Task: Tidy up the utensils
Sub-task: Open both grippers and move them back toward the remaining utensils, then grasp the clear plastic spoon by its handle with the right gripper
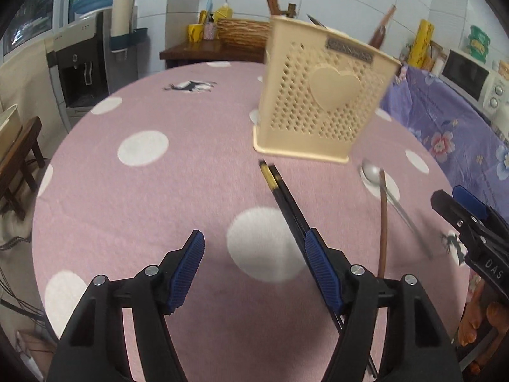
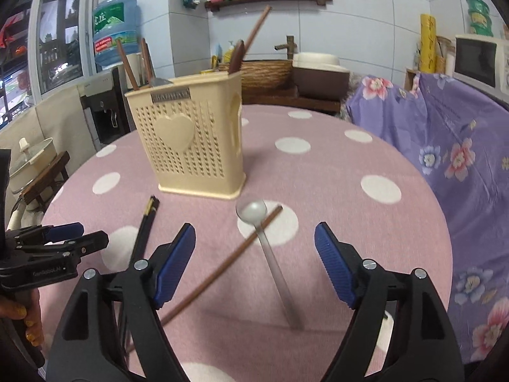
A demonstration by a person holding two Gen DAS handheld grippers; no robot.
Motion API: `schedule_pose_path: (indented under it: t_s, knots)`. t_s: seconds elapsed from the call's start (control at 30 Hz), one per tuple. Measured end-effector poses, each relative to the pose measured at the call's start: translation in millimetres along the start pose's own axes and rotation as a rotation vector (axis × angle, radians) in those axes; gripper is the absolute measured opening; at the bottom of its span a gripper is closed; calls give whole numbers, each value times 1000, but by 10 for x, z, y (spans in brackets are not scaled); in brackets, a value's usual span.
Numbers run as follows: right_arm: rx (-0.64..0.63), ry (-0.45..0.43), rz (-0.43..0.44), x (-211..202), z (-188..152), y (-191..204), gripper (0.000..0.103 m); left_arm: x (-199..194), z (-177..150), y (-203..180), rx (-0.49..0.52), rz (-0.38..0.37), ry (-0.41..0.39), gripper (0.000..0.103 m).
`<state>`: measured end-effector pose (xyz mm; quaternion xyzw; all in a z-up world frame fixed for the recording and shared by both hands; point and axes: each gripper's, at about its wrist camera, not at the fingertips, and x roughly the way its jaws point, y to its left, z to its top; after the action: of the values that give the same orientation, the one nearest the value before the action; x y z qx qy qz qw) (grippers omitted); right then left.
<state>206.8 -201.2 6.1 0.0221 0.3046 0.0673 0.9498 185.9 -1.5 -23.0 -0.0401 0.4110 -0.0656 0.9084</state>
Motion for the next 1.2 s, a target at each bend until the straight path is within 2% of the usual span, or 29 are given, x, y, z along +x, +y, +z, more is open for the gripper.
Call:
schedule_pose_path:
  t_s: [0.2,0.57,0.8,0.93,1.03,1.2]
  knots:
    - [41,34,-25,-4,-157,-124,79,38,-96,-173,36,-15,24,66]
    - [68,32,-20,-57,-206,-166,82,105,-211,-304,85,60,49,63]
    - [73,42,-17,-42,-231,-158,84,123,-231,-262,67,55,60,62]
    - [71,47,-12,-35,-239,-139,84,197,-193,-318,101,77,59,62]
    - [64,49,-14,-42,-248,-126,84,206,-173,-294,102,94,56,56]
    - [61,61,-22,-9,-246,-159,84,144,-173,-107,72,93,55,54]
